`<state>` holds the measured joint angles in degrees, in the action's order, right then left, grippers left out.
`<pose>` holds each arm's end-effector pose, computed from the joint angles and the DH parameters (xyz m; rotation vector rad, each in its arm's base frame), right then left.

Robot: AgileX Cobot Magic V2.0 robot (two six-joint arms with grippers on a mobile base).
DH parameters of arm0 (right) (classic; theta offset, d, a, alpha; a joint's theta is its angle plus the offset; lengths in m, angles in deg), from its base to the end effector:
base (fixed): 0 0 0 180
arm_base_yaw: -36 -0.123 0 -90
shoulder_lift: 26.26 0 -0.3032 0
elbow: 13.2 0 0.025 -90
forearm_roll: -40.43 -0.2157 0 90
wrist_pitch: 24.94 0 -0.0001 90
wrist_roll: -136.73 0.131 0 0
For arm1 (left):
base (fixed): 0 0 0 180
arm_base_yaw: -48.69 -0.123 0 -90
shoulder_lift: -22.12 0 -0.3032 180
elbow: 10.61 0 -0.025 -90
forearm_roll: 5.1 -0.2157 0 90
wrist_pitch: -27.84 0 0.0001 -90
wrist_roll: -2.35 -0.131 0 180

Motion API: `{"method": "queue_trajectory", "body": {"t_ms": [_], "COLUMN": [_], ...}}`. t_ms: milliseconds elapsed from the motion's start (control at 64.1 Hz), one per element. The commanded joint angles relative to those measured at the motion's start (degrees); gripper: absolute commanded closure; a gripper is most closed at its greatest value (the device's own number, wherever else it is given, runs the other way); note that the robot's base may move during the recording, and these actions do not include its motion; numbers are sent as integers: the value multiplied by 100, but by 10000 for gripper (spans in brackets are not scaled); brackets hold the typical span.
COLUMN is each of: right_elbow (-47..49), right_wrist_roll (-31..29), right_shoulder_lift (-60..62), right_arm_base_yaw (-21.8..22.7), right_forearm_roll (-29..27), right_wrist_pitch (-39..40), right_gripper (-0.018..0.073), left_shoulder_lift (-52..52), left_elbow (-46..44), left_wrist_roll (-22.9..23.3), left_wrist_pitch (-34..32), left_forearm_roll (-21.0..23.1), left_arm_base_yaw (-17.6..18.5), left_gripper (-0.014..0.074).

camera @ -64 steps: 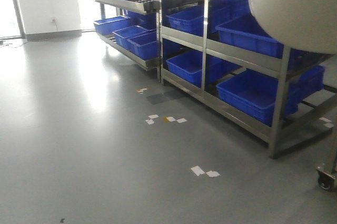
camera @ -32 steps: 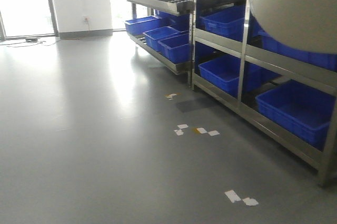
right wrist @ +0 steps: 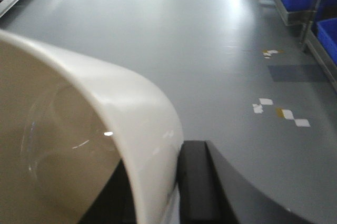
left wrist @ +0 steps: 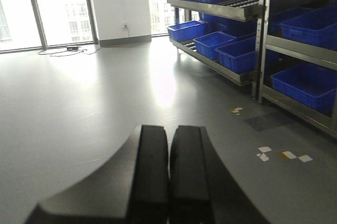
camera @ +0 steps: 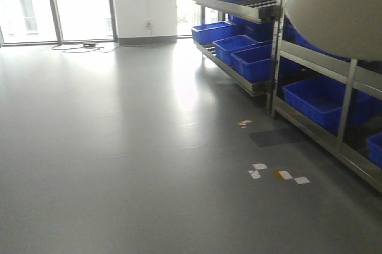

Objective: Move white bin to right shelf second layer
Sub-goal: 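Drive toward the windows with the bin held in the right gripper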

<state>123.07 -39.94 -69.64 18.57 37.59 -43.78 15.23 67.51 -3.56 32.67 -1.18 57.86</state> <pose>0.1136 0.0379 0.3310 -0.1960 1.8490 0.2996 0.0420 -0.0076 0.2033 0.1572 1.5608 -0.1028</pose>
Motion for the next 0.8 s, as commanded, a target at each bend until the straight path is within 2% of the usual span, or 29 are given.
{"method": "queue_trajectory", "body": {"t_ms": [0, 780], "right_elbow": [190, 190], "right_wrist_roll": [-22, -22], "right_shoulder_lift": [12, 12], "right_arm_base_yaw": [36, 36], "right_forearm_roll": [-3, -3], "right_wrist_pitch": [608, 608], "right_gripper": [503, 503], "left_shoulder_lift": [80, 80], "left_elbow": [211, 211], "left_wrist_roll": [20, 20], "left_wrist_pitch": [-483, -483], "left_forearm_roll": [31, 31], "left_arm_base_yaw": [-5, -5], "left_gripper": [512, 512]}}
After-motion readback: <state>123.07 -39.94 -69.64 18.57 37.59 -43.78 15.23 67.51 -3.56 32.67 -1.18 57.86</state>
